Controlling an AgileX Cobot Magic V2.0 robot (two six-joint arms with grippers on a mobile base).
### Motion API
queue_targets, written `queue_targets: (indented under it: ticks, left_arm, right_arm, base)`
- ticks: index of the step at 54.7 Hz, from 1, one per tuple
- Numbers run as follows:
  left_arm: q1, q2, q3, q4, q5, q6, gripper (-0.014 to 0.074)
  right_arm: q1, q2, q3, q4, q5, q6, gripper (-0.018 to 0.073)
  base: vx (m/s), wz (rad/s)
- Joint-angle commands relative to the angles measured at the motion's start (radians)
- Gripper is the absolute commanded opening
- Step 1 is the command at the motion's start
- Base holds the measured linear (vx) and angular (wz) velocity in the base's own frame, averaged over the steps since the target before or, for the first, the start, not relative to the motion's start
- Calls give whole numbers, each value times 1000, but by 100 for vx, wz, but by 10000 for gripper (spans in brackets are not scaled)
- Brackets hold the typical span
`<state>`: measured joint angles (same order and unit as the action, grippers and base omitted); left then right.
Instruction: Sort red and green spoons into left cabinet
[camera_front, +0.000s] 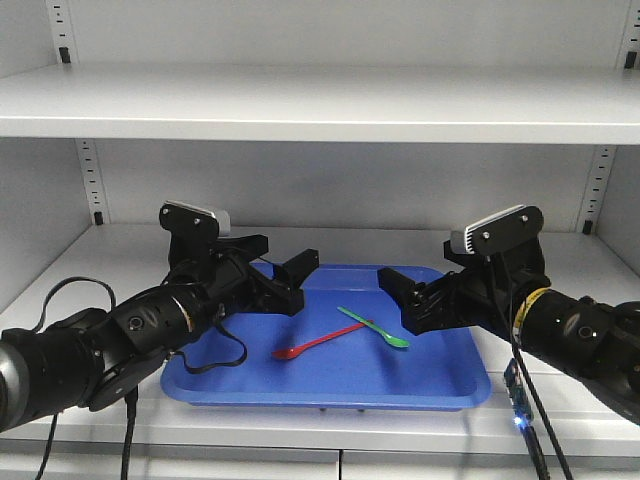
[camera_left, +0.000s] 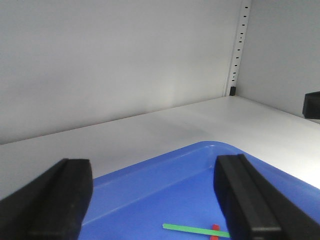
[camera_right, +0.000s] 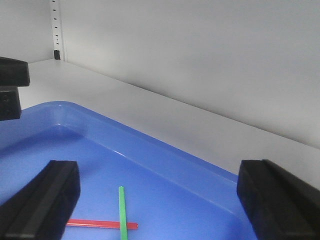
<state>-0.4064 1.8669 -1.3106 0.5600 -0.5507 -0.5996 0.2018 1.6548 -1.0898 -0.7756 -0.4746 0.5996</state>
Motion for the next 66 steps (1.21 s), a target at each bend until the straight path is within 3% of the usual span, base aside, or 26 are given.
queue_targets:
  ticks: [1, 34, 40, 46, 54, 60, 66]
  left_arm:
    - [-1, -53, -38, -30, -68, -1, 580]
    - [-1, -55, -37, -31, -56, 0, 503]
    - [-9, -103, -14, -39, 15, 0, 502]
    - [-41, -204, 32, -110, 202, 3, 476]
    - [-64, -350, 136, -227, 402, 151, 356]
    - [-64, -480, 257, -268, 428, 280, 200]
    - [-62, -608, 398, -268, 415, 321, 5]
  right_arm:
    - [-1, -44, -36, 23, -58, -2, 698]
    - [-1, -44, -36, 23, -57, -2, 418]
    - [-1, -44, -36, 23, -57, -2, 381]
    - [-1, -44, -36, 22, -57, -2, 344]
    - [-1, -44, -36, 22, -57, -2, 303]
    - [-1, -44, -36, 22, -57, -2, 275]
    - [-1, -44, -36, 22, -57, -2, 249]
  base:
    - [0, 0]
    - [0, 0]
    - [0, 0]
    - [0, 0]
    - [0, 0]
    - [0, 0]
    - [0, 1]
